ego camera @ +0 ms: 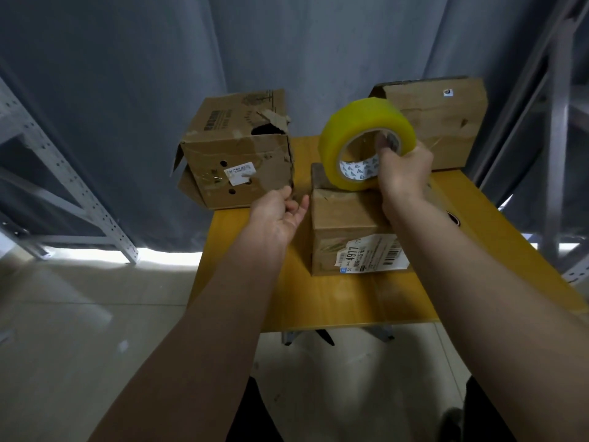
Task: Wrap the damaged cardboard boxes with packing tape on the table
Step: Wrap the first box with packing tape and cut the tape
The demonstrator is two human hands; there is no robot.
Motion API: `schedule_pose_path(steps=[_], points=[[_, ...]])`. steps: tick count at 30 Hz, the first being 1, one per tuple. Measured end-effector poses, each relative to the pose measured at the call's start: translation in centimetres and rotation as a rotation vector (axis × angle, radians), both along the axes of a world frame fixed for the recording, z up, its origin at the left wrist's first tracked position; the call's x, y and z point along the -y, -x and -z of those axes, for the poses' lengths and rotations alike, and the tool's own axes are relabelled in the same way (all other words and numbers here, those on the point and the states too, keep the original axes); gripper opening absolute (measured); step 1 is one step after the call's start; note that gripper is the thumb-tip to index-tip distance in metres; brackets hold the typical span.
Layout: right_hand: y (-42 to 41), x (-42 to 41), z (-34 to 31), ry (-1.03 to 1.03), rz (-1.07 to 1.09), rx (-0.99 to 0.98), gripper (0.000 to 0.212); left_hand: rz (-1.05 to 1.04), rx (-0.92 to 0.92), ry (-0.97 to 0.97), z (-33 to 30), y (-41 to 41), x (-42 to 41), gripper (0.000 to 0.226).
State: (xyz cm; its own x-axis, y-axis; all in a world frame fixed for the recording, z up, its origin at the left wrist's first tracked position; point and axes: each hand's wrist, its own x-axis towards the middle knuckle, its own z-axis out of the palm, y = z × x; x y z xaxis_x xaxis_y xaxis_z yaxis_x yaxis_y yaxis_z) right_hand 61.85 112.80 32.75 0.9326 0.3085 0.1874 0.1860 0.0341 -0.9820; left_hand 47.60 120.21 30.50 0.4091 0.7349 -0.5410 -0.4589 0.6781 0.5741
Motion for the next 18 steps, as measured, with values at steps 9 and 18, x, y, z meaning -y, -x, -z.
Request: schedule_pose_path(steps=[9,18], points=[[-0.3,0.3,0.2,0.036,0.023,0.024,0.006,-0.045,-0.001,0.009,1.4,-1.2,0.5,0.017],[-0.7,0.3,0.5,0.006,-0.014,-0.008,0.009,-0.009,-0.077,-0.037,2.9,-1.7,0.7,0.014]])
